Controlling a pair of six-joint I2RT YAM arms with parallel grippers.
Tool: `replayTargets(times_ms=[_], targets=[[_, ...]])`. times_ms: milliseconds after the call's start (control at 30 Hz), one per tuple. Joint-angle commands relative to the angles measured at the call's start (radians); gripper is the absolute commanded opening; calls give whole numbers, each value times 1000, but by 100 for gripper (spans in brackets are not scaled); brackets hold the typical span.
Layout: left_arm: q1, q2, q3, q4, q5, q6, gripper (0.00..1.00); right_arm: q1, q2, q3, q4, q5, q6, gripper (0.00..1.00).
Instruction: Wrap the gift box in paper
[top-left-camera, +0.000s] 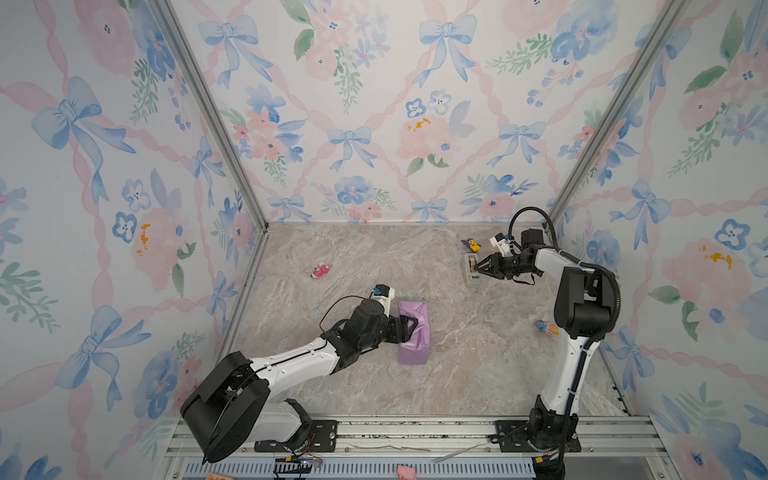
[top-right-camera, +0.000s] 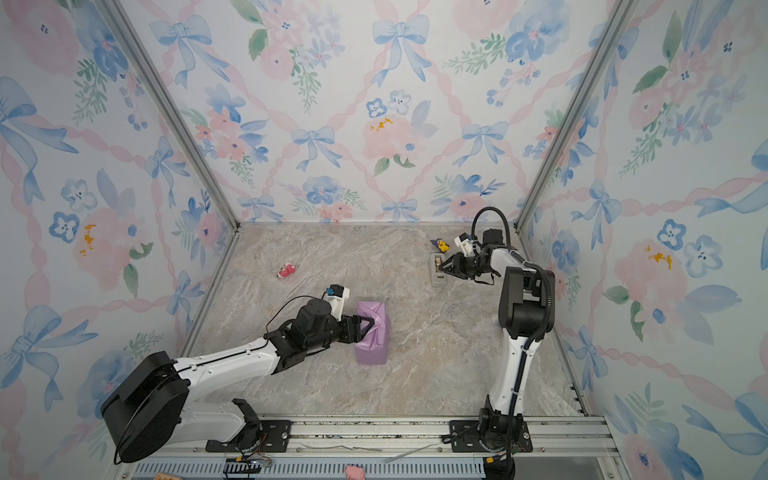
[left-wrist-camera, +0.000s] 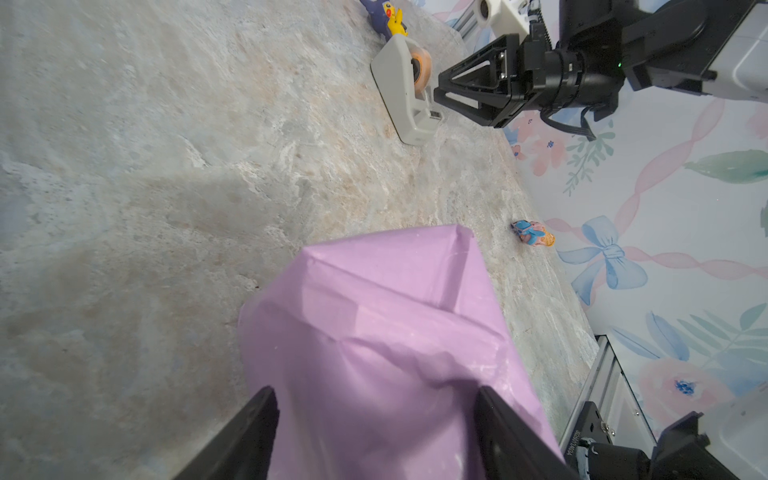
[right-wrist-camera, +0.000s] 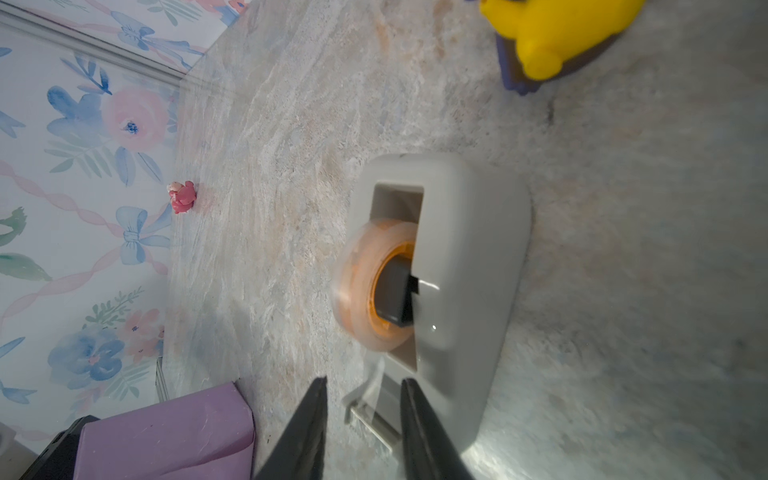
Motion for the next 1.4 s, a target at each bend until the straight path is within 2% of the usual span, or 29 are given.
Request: replayTargets(times_ms=[0,167,367,533,1367], targets=[[17,48,-39,-218,-111,28,76,-10,32,45,-101,-25,-61,33],[18,48,-37,-218,-112,30,76,-9,66,83,-175,-24,-108,33],[19,49,-34,-218,-115,34,76,-7,109,134,-248,-78,-159,32],[19,52,-33,-217,-113,36,76,-8,129,156,-262,-108,-170,29],[19,52,-32,-216,-120,45,76,21,280,365,-493,-163,-257,29]])
